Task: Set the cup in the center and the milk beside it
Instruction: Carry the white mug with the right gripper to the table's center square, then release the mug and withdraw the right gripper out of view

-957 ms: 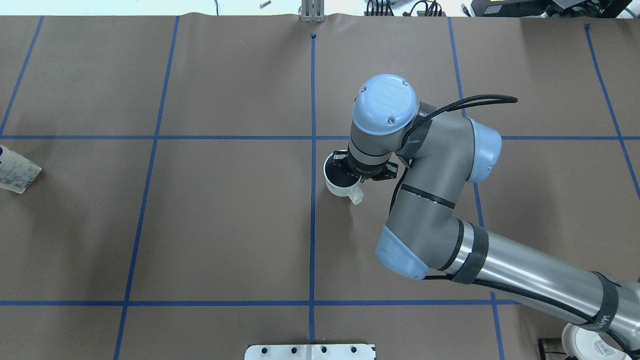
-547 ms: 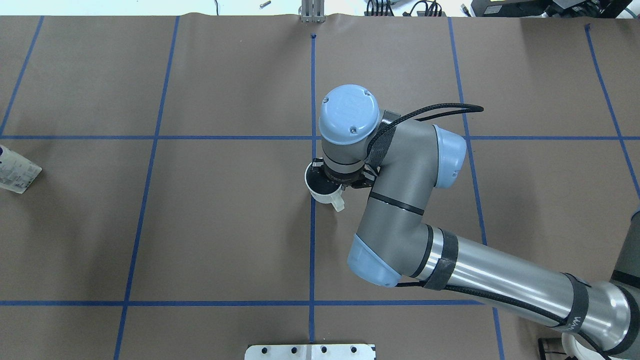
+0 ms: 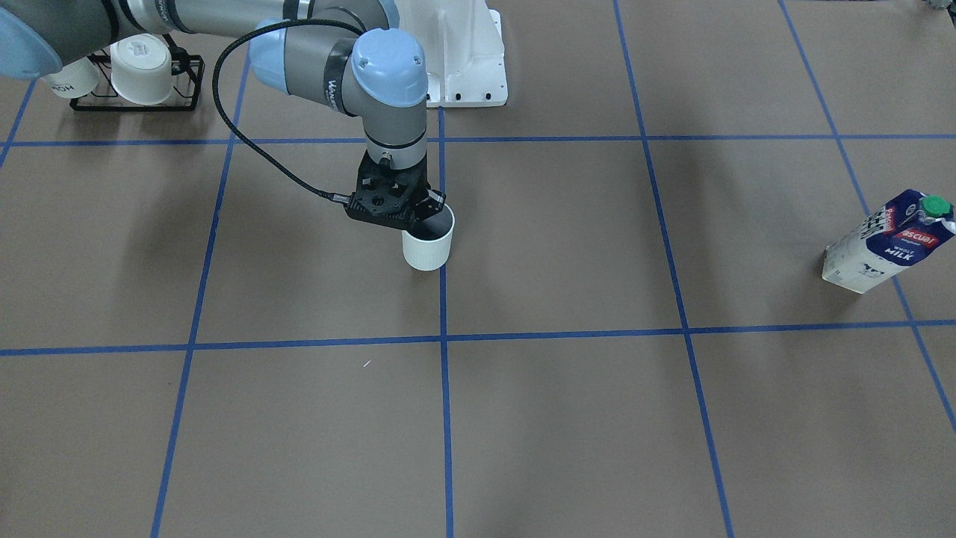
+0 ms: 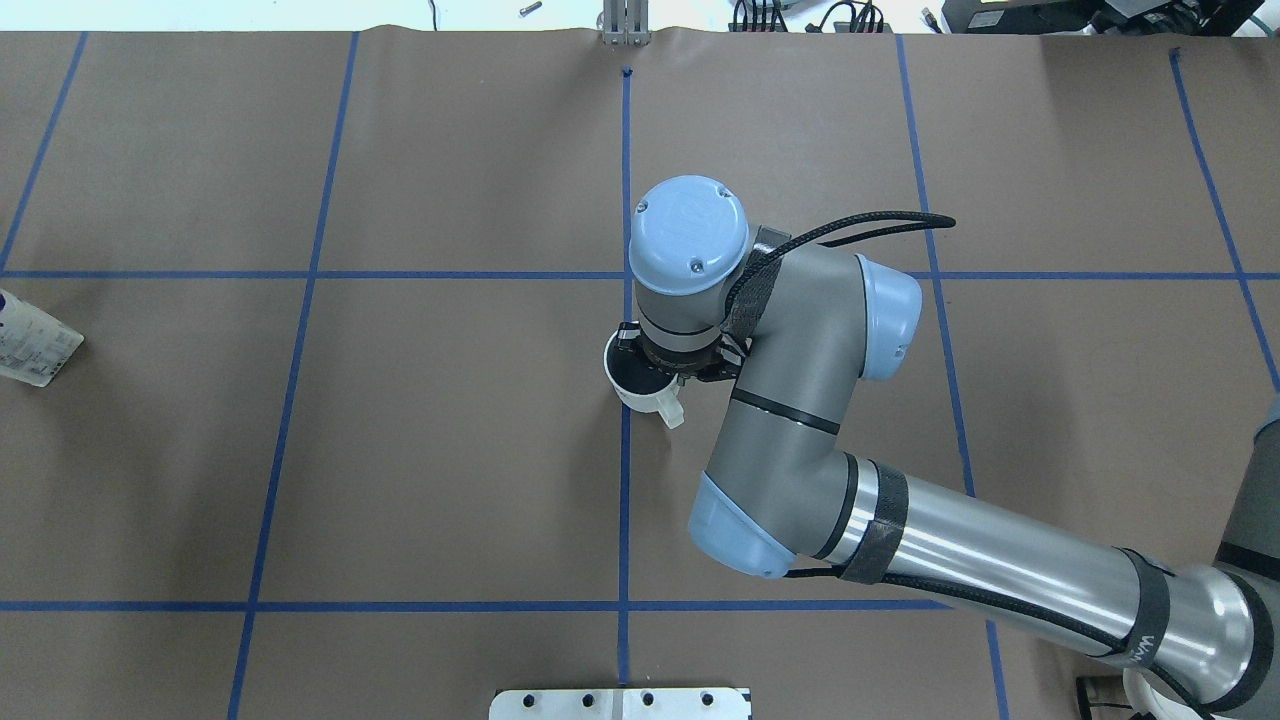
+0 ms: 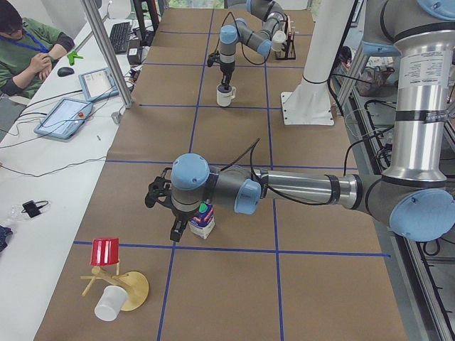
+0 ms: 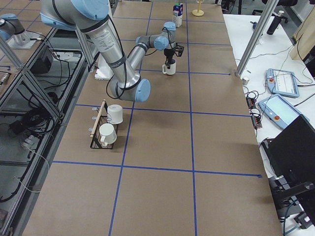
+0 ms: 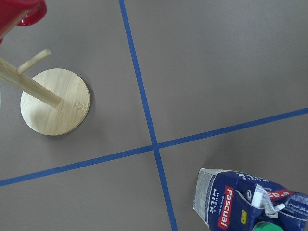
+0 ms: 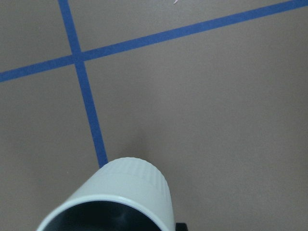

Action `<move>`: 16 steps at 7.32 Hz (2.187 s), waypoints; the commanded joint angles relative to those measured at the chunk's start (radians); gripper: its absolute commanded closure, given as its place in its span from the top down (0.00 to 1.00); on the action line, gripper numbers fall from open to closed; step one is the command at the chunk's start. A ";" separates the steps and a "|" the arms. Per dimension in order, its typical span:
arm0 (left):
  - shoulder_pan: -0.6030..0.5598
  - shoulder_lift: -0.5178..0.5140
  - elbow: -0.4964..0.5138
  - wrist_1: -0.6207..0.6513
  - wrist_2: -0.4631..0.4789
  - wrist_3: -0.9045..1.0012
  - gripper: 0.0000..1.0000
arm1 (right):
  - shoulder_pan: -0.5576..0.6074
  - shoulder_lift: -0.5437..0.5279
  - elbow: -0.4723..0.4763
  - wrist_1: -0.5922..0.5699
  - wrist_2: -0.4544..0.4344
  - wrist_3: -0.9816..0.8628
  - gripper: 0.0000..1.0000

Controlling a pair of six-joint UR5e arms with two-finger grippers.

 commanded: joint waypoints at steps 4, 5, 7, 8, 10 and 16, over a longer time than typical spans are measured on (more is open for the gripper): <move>0.000 0.000 0.000 0.000 0.001 0.000 0.99 | -0.001 0.027 -0.046 0.075 0.003 -0.009 1.00; 0.000 -0.002 0.000 0.000 0.001 -0.002 0.99 | 0.048 0.043 -0.014 0.045 0.027 -0.017 1.00; 0.000 -0.009 -0.005 0.009 0.000 -0.005 0.99 | 0.238 0.043 0.107 -0.139 0.176 -0.251 1.00; 0.000 -0.006 -0.009 -0.007 0.000 0.001 0.99 | 0.369 0.011 0.110 -0.177 0.260 -0.439 1.00; 0.000 -0.011 -0.020 -0.027 0.001 0.000 0.99 | 0.604 -0.156 0.109 -0.182 0.377 -0.853 1.00; 0.020 -0.025 -0.054 -0.026 -0.053 -0.044 0.99 | 1.038 -0.705 0.121 -0.157 0.380 -1.702 1.00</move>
